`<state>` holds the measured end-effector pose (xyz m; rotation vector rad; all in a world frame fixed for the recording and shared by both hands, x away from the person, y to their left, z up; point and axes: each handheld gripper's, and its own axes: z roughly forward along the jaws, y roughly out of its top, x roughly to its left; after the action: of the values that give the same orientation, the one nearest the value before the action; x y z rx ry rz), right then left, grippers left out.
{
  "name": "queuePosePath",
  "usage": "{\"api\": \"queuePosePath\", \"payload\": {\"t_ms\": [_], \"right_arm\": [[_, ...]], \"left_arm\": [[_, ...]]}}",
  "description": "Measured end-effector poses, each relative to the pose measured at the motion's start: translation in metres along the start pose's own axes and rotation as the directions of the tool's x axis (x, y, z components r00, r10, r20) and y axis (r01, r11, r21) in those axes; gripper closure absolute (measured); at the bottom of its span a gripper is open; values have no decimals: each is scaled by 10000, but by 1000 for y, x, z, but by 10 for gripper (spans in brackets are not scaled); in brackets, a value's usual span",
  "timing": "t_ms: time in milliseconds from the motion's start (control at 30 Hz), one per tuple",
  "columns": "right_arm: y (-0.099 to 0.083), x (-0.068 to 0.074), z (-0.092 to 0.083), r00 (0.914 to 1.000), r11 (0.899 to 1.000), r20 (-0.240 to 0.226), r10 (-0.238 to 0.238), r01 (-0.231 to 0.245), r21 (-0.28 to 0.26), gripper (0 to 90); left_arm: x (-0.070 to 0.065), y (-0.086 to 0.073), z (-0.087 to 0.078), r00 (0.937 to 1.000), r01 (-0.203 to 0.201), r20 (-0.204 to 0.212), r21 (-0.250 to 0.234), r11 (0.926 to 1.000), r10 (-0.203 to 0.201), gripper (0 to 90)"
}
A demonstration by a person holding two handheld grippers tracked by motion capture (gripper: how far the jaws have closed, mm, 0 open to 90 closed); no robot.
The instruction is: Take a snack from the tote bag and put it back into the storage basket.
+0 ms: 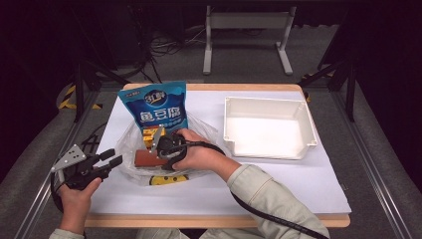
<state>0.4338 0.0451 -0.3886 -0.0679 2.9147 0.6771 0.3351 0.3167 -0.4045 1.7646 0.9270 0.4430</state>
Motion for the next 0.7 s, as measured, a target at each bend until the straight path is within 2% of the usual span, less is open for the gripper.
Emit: {"api": "queuePosePath", "payload": {"t_ms": [200, 433, 533, 700], "right_arm": [[3, -1, -16, 9998, 9981, 179, 41, -30, -611, 426], [6, 0, -29, 9992, 9952, 403, 62, -22, -981, 425], [6, -2, -35, 9987, 9900, 463, 204, -137, -1401, 424], [6, -4, -41, 9987, 9844, 361, 349, -281, -1736, 422]], "left_arm": [[0, 0, 0, 10000, 14, -15, -54, 10000, -14, 558], [0, 0, 0, 10000, -10, -3, -66, 10000, 10, 558], [0, 0, 1, 10000, -17, 12, -14, 10000, 17, 558], [1, 0, 2, 10000, 14, 35, 29, 10000, -14, 558]]}}
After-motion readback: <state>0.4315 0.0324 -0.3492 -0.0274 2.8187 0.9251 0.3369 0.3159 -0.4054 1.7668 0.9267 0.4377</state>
